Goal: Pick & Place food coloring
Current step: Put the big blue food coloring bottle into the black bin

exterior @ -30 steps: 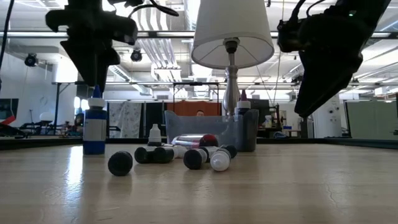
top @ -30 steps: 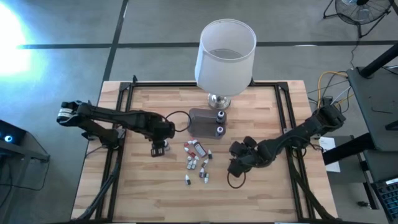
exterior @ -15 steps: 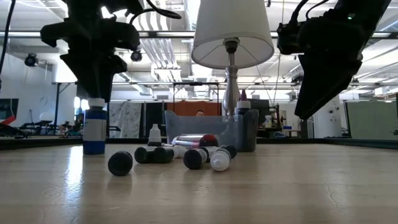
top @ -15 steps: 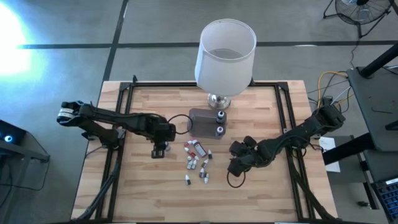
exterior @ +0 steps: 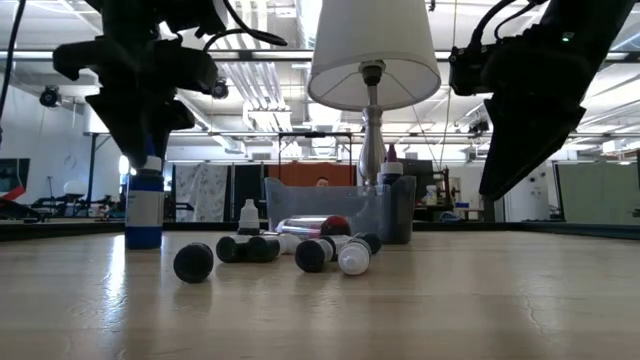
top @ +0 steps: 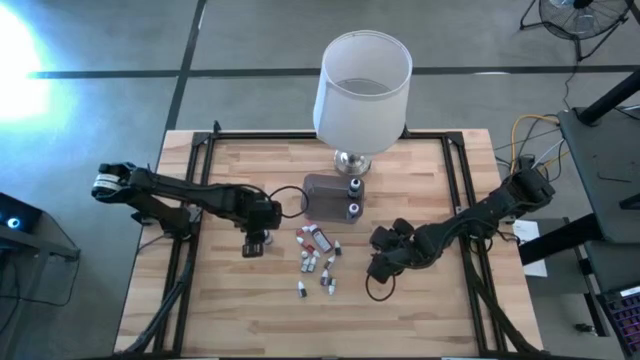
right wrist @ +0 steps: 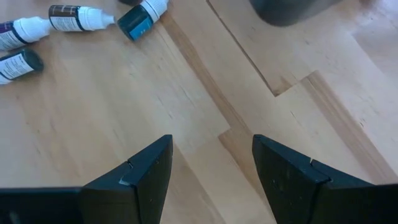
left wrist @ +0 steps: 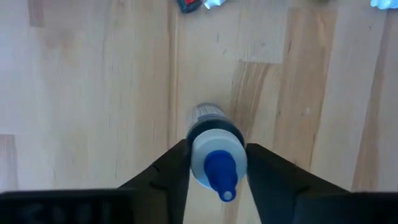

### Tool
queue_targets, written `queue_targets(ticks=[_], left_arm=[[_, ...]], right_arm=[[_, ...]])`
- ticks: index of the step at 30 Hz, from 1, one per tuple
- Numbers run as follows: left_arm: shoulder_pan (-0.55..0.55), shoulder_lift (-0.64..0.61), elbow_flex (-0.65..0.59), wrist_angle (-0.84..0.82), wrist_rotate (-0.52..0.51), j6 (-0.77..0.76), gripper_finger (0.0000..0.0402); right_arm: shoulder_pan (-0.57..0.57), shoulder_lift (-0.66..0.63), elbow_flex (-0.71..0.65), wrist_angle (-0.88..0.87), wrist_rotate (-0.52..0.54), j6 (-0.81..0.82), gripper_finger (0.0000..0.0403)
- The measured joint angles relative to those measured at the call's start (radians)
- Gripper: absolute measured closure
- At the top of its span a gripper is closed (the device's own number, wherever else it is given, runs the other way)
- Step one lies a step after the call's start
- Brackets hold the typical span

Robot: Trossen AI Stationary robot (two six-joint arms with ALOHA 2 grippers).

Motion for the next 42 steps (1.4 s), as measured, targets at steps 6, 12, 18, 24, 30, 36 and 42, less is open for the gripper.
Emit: queue_targets(ticks=[6,12,18,24,30,36,42], left_arm=[[0.000,0.000,0.033,0.006,-0.004,-0.014,0.0329],[0.028,0.001,0.224,-0.018,-0.040,-0.024,0.0326],[0.111,0.092,0.439,-0.022,-0.088,0.019,0.0324],[0.195,0.328,0.617,-0.072,-0.157,0.135,0.0324],[0.253,0.495,0.715,-0.112,-0.178,0.223,0.0324],[0.268,0.543,0.723,-0.117,-0.185,0.255,0.0323],[0.264,0.542,0.692,-0.100,-0.166,0.234,0.0307]], right_arm=[[-0.001,0.000,0.000,0.001,0.000,0.000,0.0187],[0.000,-0.014,0.000,0.025,0.016,-0.004,0.0197],[0.000,-0.045,0.000,-0.004,0.067,-0.018,0.0210],[-0.004,-0.073,-0.010,-0.035,0.087,-0.011,0.0214],[-0.004,-0.092,-0.035,-0.048,0.087,0.032,0.0214],[-0.004,-0.092,-0.042,-0.047,0.087,0.045,0.0216],[-0.004,-0.092,-0.047,-0.046,0.088,0.038,0.0216]])
